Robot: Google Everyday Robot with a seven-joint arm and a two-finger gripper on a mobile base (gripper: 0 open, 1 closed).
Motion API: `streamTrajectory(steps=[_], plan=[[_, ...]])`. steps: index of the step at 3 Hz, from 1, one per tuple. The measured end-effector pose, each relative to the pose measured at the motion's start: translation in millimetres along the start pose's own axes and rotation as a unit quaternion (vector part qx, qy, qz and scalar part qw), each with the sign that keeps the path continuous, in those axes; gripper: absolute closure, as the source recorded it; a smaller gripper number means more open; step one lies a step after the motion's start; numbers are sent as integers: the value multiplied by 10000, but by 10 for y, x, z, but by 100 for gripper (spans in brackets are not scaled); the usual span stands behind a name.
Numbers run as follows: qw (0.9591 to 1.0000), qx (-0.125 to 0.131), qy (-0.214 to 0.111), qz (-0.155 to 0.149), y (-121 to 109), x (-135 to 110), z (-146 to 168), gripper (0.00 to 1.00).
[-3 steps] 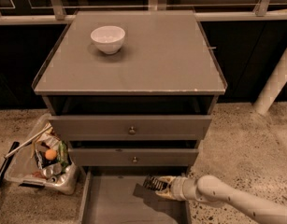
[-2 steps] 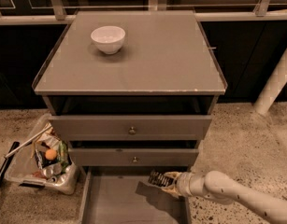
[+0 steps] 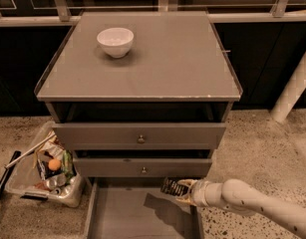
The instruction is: Pick rxbar chocolate from bottom drawer and place on counter
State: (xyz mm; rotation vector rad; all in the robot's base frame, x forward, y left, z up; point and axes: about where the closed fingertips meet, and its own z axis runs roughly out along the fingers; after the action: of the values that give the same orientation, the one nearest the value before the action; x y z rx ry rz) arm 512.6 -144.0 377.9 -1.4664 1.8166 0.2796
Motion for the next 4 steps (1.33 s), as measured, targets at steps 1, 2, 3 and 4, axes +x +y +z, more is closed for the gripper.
streamTrajectory(steps=[1,2,3,4], plan=[[9995,153,-137,-249,-60,-165,-297,100],[9959,343,-430,-722,-125,-522,-814,100],[9895,534,-718,-1135,-211,-894,-1331,100],[9829,640,-829,-1517,-249,-1287,-1739,100]])
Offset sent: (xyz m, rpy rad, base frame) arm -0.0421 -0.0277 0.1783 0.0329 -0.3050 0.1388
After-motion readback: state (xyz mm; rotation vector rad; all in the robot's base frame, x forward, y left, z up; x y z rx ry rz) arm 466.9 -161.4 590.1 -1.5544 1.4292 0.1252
